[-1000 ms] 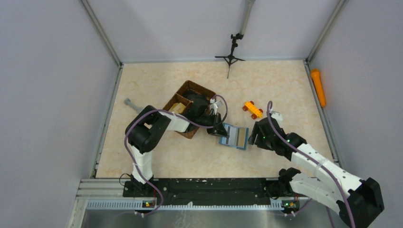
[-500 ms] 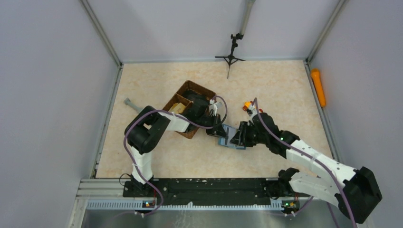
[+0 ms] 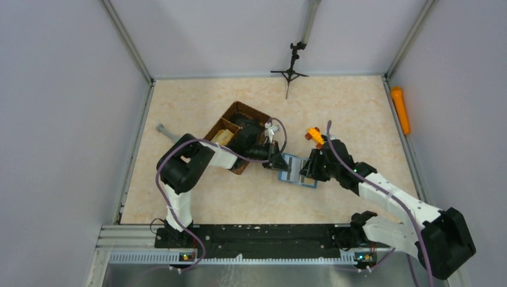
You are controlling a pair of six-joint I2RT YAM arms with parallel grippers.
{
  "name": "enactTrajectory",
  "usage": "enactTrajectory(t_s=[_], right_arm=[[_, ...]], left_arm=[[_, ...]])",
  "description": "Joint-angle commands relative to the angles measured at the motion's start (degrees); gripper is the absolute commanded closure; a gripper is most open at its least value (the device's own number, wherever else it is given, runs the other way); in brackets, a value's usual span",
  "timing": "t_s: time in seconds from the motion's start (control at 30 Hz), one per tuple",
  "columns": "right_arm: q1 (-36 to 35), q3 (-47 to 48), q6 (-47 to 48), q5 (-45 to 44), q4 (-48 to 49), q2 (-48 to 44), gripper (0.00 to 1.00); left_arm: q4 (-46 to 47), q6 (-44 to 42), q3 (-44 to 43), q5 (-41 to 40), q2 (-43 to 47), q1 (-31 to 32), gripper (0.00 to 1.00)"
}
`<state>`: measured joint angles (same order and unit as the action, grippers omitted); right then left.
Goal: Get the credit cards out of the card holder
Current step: Remove the credit card from the card holder.
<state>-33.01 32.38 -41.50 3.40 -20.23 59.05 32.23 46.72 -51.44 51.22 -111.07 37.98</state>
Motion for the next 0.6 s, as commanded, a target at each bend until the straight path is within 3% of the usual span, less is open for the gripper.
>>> enactTrajectory(t_s=[0.0, 0.27, 0.4, 0.57], right_arm=[[2.95, -3.34, 1.10, 4.67, 5.34, -7.63, 0.58], [8.43, -8.37, -0.61, 13.63, 11.30, -13.43, 0.55], [9.09, -10.08, -2.33, 15.81, 14.98, -15.67, 0.57], [9.67, -12.64, -5.86, 18.71, 21.31, -18.64, 0.65]], left_arm=[[16.46, 7.23, 1.57, 5.70, 1.80, 0.08, 1.00], [37.59, 20.64, 2.92, 9.64, -1.49, 0.12, 1.00], [40.50, 22.71, 2.90, 10.07, -2.12, 0.16, 1.00], [40.25, 22.55, 2.74, 10.09, -2.25, 0.17, 1.00]])
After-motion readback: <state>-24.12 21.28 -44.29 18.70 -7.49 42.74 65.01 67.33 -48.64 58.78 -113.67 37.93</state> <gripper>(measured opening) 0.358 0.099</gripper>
